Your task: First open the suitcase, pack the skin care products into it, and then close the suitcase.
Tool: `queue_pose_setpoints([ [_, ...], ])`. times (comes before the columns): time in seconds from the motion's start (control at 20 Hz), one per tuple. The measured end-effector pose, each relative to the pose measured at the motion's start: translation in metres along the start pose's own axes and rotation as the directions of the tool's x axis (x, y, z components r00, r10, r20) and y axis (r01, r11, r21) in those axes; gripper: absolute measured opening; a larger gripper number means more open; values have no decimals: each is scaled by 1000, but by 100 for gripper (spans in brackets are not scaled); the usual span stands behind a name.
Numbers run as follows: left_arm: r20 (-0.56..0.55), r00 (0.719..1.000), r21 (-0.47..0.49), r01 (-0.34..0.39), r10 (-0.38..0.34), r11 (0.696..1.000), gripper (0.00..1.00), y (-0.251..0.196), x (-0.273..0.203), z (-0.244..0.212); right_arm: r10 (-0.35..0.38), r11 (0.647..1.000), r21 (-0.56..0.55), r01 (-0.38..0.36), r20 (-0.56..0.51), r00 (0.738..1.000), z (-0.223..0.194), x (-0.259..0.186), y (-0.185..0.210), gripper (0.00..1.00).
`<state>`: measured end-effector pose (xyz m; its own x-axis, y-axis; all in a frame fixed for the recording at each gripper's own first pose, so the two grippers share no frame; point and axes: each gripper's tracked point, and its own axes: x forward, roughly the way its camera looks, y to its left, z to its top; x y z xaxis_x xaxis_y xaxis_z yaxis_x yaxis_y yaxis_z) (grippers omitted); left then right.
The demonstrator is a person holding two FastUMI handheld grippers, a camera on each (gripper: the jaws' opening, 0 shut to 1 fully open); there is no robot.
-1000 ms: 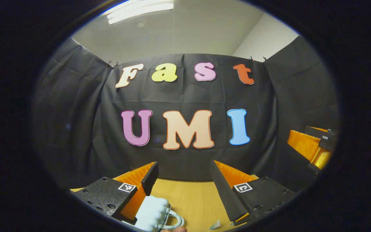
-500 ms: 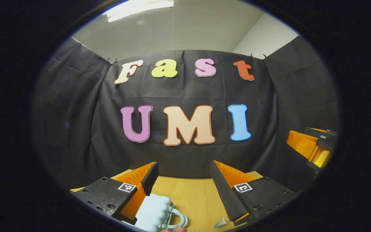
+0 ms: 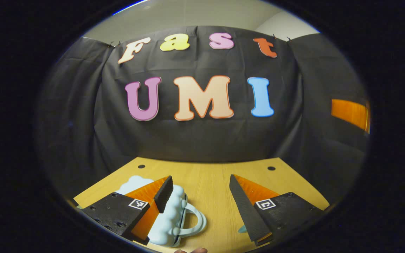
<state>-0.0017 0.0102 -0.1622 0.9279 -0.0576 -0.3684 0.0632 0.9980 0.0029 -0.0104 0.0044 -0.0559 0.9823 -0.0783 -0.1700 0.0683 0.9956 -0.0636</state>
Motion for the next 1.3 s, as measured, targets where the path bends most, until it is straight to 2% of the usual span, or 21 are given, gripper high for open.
queue_pose_setpoints([
  [0.25,-183,983,-26,16,-20,1000,95,-3,21,-64,-36,999,-42,34,-43,998,-11,-7,-7,99],
  [0.65,-418,908,-65,-10,-18,998,94,1,53,-141,-82,995,-61,77,-83,993,-23,-7,-17,99],
  [0.8,-483,876,-73,-30,-9,997,96,4,61,-160,-89,994,-71,83,-85,992,-24,-5,-19,99],
  [0.95,-507,862,-53,-5,-22,999,91,-4,72,-166,-87,994,-73,80,-95,992,-27,-2,-17,99],
  [1.05,-535,845,-58,-8,-24,998,93,-6,77,-176,-91,994,-72,84,-99,991,-30,0,-19,100],
  [1.2,-595,803,-87,-22,-34,996,95,-10,79,-195,-98,993,-75,91,-97,991,-30,0,-22,99],
  [1.3,-629,772,-139,7,-94,990,94,-22,79,-205,-101,993,-75,94,-102,990,-33,1,-24,100],
])
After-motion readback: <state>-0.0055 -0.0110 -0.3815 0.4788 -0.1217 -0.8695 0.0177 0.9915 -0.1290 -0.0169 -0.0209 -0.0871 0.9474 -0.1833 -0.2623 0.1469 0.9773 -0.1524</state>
